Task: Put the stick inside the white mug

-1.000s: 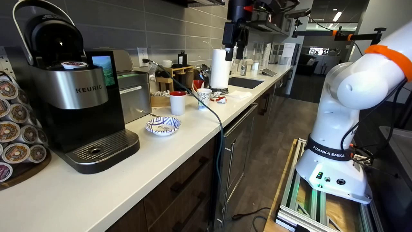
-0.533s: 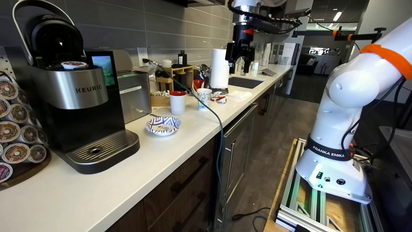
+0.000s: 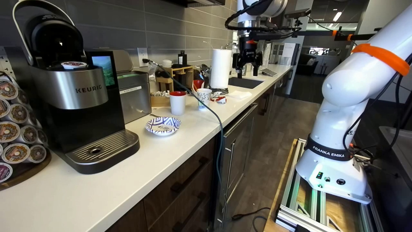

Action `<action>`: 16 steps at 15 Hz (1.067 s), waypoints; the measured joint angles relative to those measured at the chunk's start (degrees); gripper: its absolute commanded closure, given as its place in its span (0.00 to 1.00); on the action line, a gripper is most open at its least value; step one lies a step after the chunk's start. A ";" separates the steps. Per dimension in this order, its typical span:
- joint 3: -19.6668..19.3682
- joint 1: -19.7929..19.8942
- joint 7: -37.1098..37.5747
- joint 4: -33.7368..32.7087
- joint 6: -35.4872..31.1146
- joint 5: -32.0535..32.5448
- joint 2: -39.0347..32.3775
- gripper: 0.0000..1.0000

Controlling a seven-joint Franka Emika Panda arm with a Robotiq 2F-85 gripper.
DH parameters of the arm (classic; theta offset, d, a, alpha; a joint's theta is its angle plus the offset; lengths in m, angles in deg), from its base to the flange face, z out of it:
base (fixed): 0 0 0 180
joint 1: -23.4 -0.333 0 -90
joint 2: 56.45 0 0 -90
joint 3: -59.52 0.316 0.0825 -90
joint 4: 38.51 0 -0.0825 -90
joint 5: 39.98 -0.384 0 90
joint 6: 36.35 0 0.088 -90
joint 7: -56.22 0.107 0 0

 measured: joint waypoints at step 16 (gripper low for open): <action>-0.34 0.68 4.08 -6.11 -2.87 -0.75 -6.11 0.00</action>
